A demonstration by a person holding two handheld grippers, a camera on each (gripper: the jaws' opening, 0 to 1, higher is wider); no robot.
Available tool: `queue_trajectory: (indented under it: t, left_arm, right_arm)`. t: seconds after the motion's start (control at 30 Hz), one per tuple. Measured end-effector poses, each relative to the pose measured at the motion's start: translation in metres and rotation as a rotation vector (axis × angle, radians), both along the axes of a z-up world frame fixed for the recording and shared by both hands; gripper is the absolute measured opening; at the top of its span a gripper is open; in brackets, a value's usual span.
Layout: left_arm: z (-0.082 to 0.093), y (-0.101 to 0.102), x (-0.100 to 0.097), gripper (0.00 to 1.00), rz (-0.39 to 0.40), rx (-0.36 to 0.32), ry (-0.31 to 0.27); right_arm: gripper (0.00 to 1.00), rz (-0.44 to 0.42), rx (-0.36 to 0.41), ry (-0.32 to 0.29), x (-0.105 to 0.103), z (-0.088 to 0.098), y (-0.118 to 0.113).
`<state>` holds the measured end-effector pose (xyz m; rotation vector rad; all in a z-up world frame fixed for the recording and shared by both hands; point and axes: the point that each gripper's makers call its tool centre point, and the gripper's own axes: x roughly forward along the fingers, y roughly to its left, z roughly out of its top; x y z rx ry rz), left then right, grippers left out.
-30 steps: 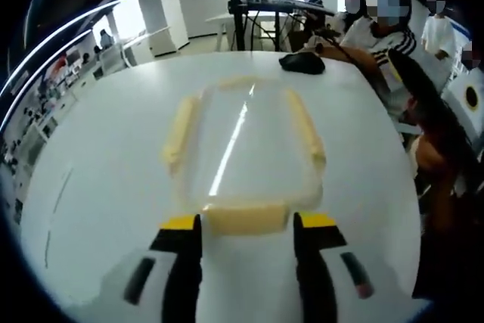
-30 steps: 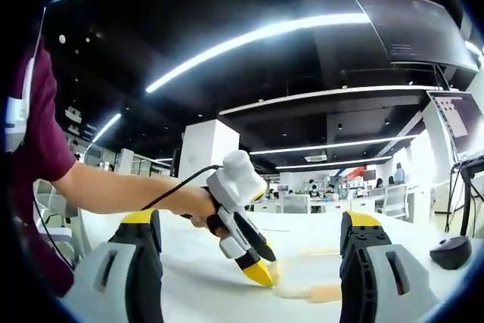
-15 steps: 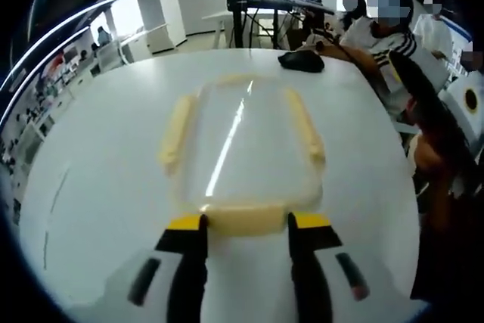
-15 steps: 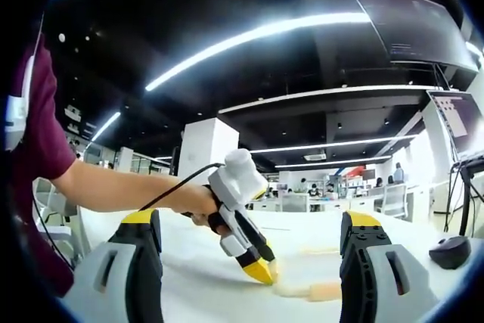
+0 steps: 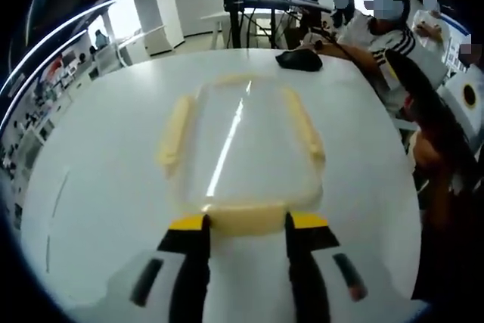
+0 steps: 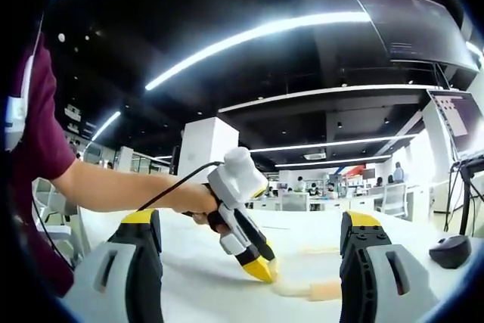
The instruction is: Snap each plastic latch of the storage box into its locked position after aligning the lid with the box until every specified latch is closed and the lid sits flush.
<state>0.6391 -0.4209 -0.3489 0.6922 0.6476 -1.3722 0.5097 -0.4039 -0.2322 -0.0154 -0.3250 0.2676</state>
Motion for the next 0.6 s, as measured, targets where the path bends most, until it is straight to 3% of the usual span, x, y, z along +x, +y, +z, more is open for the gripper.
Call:
queue_trajectory:
  t: [0.6]
  left_arm:
    - [0.0022,0.0096,-0.0068,0.38,-0.015,0.062,-0.009]
  right_arm:
    - [1.0,0.002,0.001,0.003,-0.0006,-0.0006,-0.0003]
